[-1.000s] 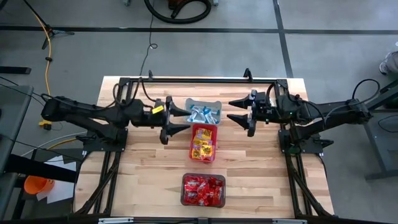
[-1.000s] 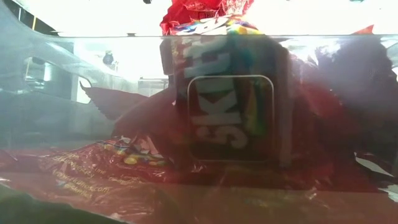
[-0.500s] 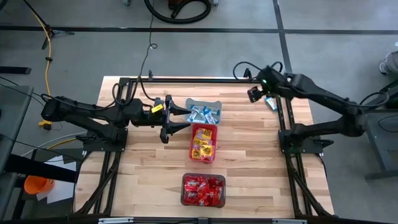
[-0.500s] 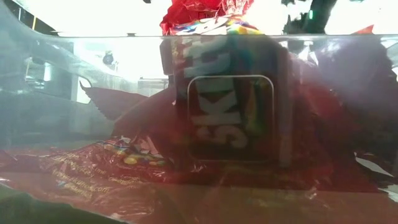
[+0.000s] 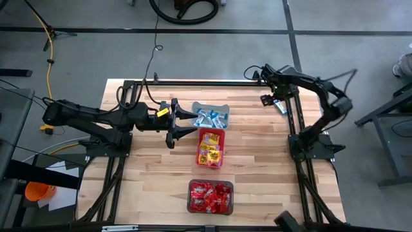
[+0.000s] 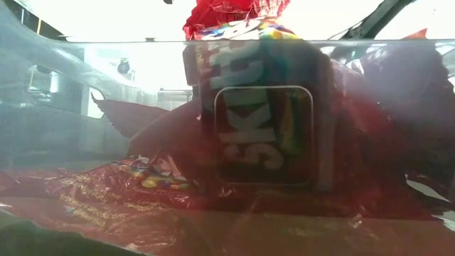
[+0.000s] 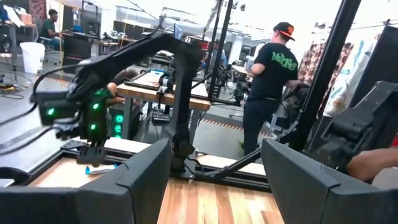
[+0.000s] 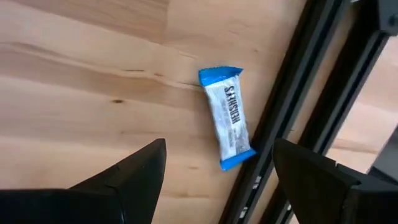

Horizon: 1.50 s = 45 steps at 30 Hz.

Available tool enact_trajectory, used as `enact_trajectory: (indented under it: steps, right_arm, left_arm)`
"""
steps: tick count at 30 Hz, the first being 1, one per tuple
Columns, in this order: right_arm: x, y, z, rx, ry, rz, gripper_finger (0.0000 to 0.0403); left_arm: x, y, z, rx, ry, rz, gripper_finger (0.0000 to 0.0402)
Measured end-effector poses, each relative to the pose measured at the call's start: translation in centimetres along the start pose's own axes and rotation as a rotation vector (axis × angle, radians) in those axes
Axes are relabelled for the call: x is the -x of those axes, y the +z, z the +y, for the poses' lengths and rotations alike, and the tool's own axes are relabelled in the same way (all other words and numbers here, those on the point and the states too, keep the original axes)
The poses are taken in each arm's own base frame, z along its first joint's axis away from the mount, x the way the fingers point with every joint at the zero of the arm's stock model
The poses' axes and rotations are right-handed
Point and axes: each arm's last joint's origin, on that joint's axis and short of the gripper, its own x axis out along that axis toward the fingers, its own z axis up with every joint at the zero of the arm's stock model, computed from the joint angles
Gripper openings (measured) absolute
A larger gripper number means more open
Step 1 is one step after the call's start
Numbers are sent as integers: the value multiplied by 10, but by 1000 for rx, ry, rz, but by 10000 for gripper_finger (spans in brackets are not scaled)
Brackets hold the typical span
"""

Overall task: Sort candy
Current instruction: Put the white candy into the white bin

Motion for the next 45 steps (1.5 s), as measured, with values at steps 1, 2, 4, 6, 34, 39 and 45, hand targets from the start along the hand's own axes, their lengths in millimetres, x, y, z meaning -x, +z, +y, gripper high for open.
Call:
enact_trajectory:
  steps: [1, 2, 4, 6, 34, 39, 45]
  right_arm:
    - [-5, 3, 2, 1, -11, 19, 288]
    - [-9, 7, 4, 11, -16, 26, 288]
    - [-19, 11, 8, 22, -24, 52, 288]
    - [-29, 14, 11, 32, -37, 94, 288]
    - [-66, 15, 34, 274, -129, 202, 13]
    - [-53, -3, 60, 371, -71, 171, 3]
    - [20, -42, 84, 445, 130, -128, 0]
  left_arm:
    - [0, 0, 0, 0, 0, 0, 239]
    - [0, 0, 0, 0, 0, 0, 239]
    - [0, 0, 0, 0, 1, 0, 239]
    - [0, 0, 0, 0, 6, -1, 239]
    - [0, 1, 1, 27, 50, -12, 239]
    - [2, 3, 1, 24, 48, -23, 239]
    - [11, 14, 0, -3, 40, -68, 239]
